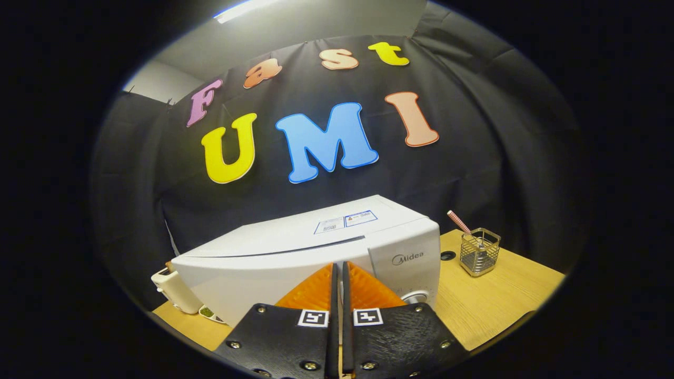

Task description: Open the microwave, put the food inside, and close the microwave door.

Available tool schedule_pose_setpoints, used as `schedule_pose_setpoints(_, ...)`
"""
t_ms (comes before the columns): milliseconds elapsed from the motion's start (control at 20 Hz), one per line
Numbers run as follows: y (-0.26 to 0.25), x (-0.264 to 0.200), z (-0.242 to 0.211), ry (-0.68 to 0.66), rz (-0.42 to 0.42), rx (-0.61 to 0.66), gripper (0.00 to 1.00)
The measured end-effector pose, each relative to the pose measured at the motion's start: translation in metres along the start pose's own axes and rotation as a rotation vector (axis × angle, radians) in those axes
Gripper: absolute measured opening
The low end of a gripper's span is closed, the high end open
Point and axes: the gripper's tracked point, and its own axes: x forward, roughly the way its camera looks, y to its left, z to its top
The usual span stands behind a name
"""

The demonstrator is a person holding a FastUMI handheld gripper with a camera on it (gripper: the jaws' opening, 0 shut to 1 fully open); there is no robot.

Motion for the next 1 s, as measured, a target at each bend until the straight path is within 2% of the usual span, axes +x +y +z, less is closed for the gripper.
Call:
schedule_pose_setpoints(100,0.0,0.004,0.001,0.008,-0.002,0.008,0.03)
schedule_pose_setpoints(350,0.002,-0.001,-0.003,0.009,0.017,-0.105,0.03)
schedule_pose_setpoints(450,0.008,-0.013,-0.004,0.033,0.057,-0.13,0.19)
schedule_pose_setpoints(500,0.007,-0.02,-0.005,0.051,0.061,-0.163,0.39)
schedule_pose_setpoints(550,0.007,-0.03,-0.002,0.057,0.062,-0.197,0.48)
schedule_pose_setpoints(700,0.01,-0.064,0.036,-0.007,0.069,-0.224,0.98)
schedule_pose_setpoints(850,0.02,-0.098,0.085,-0.052,0.106,-0.159,0.98)
schedule_pose_setpoints(1000,0.021,-0.122,0.149,-0.107,0.11,-0.167,0.97)
